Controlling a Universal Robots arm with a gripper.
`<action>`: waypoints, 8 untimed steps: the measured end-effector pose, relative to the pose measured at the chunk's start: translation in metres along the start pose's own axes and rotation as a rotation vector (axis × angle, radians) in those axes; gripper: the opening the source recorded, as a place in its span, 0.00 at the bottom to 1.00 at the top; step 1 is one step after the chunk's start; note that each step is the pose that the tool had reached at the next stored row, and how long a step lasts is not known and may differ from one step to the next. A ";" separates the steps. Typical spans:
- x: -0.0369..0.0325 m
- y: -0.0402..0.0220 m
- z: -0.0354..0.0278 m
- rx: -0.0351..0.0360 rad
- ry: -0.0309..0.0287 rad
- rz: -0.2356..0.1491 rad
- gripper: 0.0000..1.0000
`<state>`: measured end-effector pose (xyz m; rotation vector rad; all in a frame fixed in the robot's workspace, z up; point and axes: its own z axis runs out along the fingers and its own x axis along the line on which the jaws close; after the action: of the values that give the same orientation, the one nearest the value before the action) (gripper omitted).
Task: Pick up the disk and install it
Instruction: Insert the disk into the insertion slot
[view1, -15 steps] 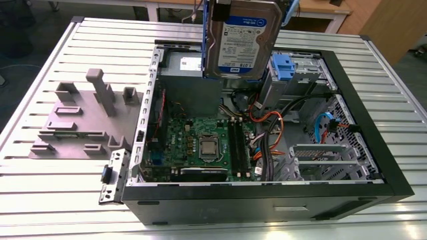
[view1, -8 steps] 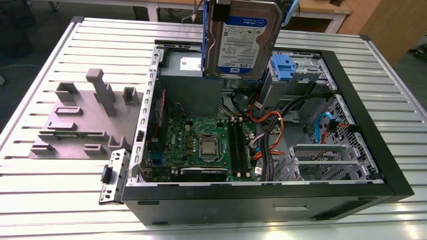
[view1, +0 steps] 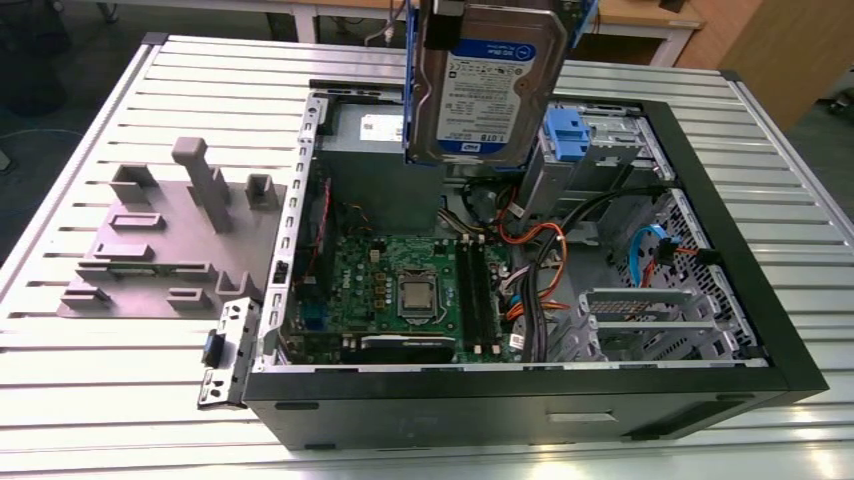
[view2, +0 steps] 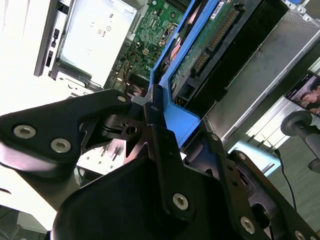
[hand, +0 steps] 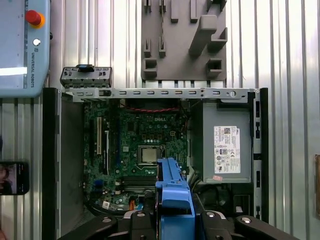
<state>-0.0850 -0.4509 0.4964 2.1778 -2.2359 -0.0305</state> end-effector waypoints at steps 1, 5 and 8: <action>0.0011 0.0000 0.0000 0.0000 0.0000 0.000 0.36; 0.0056 -0.0002 0.0002 -0.0001 0.0002 0.000 0.36; 0.0072 -0.0001 0.0004 0.0000 0.0000 0.000 0.36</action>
<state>-0.0850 -0.4582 0.4960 2.1776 -2.2360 -0.0306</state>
